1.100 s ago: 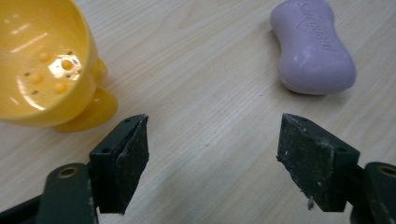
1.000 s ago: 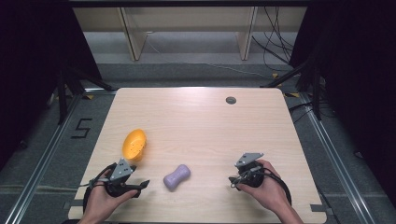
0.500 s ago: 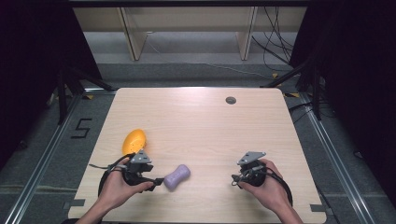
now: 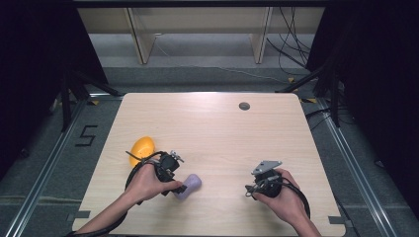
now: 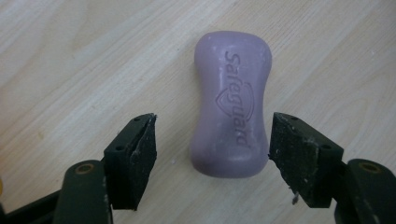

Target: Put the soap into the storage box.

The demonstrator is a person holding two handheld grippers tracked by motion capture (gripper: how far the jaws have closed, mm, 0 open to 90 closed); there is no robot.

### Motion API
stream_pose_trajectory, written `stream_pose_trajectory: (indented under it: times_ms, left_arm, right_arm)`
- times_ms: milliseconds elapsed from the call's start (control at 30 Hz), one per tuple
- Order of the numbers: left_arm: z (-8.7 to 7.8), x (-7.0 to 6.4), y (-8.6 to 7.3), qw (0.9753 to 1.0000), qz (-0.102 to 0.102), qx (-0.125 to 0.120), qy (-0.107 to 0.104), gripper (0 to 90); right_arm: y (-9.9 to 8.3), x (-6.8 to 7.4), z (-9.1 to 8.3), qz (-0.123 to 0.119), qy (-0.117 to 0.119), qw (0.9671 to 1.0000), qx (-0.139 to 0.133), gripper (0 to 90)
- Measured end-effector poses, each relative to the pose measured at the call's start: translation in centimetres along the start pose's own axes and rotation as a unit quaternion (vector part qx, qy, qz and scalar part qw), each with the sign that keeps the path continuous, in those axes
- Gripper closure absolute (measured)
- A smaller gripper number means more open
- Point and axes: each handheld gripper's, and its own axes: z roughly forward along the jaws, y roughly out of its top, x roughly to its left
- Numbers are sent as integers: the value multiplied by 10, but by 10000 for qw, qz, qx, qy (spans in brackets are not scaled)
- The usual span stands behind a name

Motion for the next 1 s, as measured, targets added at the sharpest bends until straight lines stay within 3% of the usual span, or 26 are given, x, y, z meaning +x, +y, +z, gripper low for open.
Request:
stream_pose_trajectory:
  times_ms: [367, 633, 1000]
  left_arm:
    - [16, -5, 18, 9985, -22, 547, -10, 322]
    - [30, -15, 26, 9957, -60, 926, 60, 345]
    - [45, -14, 33, 9917, 49, 1279, 157, 404]
  right_arm:
    - [0, 0, 0, 18, 8, 10000, 4, 474]
    - [-1, 0, 2, -22, 11, 10000, 14, 472]
    - [-2, 0, 2, -27, 41, 10000, 24, 470]
